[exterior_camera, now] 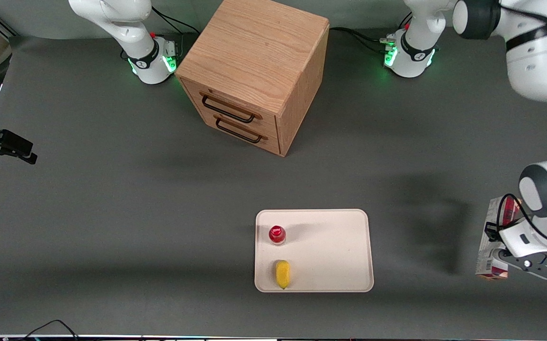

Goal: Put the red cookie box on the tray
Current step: 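Lift the cookie box upright and carry it over the white tray, then lower the cookie box onto the tray beside the apple and release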

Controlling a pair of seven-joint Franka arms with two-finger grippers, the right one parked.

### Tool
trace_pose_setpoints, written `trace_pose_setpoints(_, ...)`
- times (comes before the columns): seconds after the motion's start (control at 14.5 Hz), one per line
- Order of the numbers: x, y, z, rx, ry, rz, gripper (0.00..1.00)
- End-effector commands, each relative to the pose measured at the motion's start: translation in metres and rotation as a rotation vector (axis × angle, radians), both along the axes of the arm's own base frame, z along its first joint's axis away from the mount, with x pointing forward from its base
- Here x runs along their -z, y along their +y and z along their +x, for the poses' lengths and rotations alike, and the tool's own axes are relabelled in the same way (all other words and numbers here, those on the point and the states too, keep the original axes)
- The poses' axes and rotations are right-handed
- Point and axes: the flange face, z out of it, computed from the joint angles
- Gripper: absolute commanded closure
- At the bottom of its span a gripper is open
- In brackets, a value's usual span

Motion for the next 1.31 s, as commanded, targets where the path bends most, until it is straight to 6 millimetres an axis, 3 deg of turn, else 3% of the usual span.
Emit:
trace_pose_setpoints(0.0, -0.035, -0.076, -0.008, -0.173, -0.005, 0.020, 1.00)
trace_pose_setpoints(0.14, -0.045, -0.138, -0.008, -0.268, -0.019, 0.028, 1.00)
trace_pose_setpoints(0.28, -0.032, -0.196, -0.014, -0.329, -0.017, 0.028, 1.00)
trace_pose_setpoints(0.62, 0.010, -0.283, -0.014, -0.375, -0.042, 0.002, 1.00)
trace_pose_setpoints(0.83, 0.046, -0.314, -0.015, -0.366, -0.063, -0.015, 1.00)
trace_pose_setpoints(1.24, 0.099, -0.332, -0.015, -0.342, -0.060, -0.031, 1.00)
